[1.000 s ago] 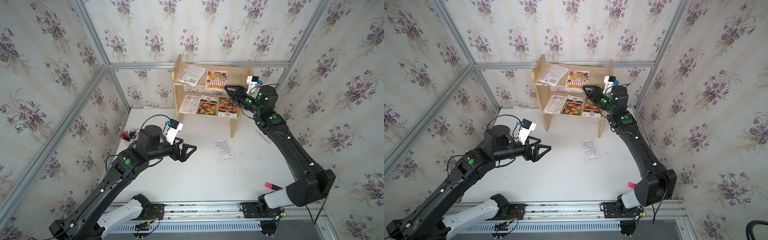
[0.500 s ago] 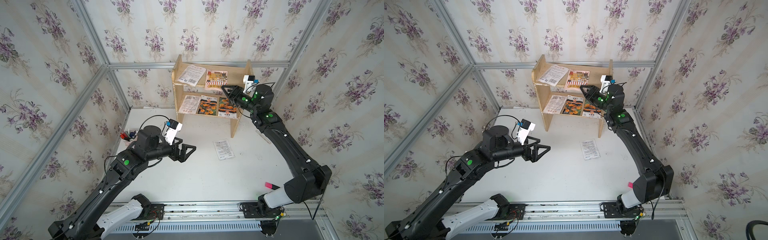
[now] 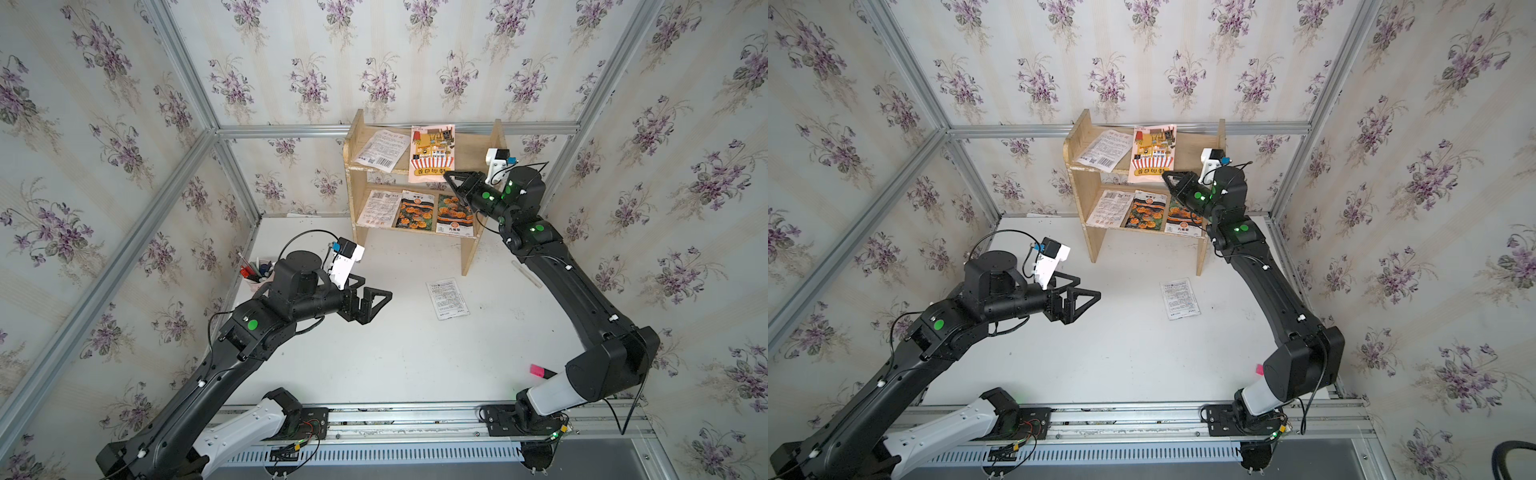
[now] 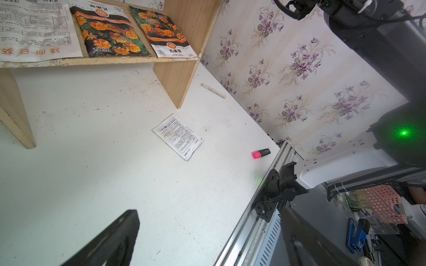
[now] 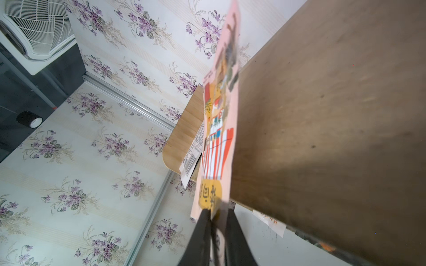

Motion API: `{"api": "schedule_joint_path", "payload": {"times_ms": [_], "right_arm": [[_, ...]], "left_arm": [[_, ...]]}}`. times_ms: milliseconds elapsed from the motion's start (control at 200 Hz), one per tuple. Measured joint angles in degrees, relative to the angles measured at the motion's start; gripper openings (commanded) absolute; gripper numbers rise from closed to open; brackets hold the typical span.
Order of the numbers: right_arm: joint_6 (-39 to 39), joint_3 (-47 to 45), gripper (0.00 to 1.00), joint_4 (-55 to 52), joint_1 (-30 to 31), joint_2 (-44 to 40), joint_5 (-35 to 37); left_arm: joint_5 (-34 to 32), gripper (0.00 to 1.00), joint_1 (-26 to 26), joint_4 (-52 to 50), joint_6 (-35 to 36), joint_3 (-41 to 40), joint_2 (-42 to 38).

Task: Take the seed bag off the shelf
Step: Pick up the seed packet from the shelf.

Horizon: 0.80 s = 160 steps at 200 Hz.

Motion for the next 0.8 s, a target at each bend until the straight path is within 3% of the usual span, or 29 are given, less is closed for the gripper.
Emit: {"api": "schedule_joint_path", "payload": {"times_ms": [105,400,799], "right_arm": [[-0.24,-0.15,0.0,-0.04,0.0,-1.2,0.42],[-3.39,-5.66,0.0,-0.33,-0.02,-8.13,0.13],[-7.78,-21.18,0.0,1.05,2.69,-23.52,-8.81]], "left_arm": [[0.0,1.0,0.0,0.07,-0.02,0.04,-0.33],[0.0,1.0,0.02,4.02,-3.06,0.02,-0.48],[5.07,0.99,1.27,17.07,-10.32,-1.36,1.25]]}}
